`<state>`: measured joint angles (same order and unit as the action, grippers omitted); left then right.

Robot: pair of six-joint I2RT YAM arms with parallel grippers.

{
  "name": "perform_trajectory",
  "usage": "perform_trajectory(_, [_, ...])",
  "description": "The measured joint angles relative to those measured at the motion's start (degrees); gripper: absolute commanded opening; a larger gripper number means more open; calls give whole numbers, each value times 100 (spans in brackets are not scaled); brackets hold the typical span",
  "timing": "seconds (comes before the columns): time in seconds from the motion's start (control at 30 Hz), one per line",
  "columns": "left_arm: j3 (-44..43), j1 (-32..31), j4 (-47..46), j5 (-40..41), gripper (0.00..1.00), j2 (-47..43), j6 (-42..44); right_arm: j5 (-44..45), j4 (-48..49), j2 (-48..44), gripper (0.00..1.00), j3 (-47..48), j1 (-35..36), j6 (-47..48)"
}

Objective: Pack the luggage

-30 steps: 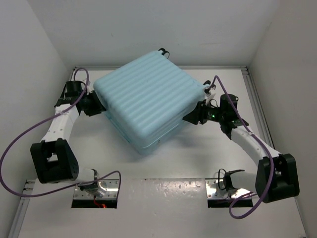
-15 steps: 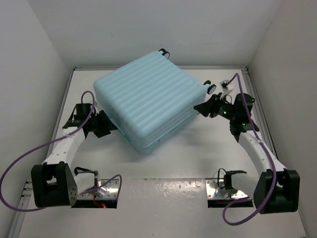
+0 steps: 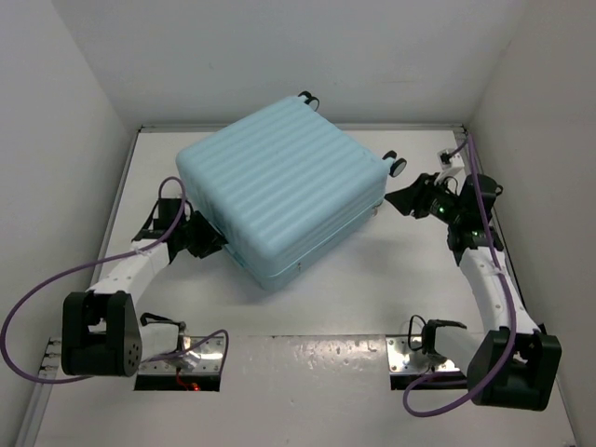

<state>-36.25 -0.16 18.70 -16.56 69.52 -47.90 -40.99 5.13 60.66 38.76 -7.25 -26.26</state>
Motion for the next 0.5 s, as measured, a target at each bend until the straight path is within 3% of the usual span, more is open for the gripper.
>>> perform_trajectory(0.13, [-9, -94, -28, 149, 22, 140, -216, -79, -101, -9, 40, -87, -205, 26])
perform_trajectory(0.3, [-219, -76, 59, 160, 3, 426, -341, -470, -4, -341, 40, -892, -407, 155])
perform_trajectory(0.43, [-540, 35, 98, 57, 0, 678, -249, -590, 59, -647, 40, -1722, -356, 520])
perform_trajectory(0.5, [-614, 70, 55, 37, 0, 774, -197, -586, 63, -555, 46, -1858, -282, 686])
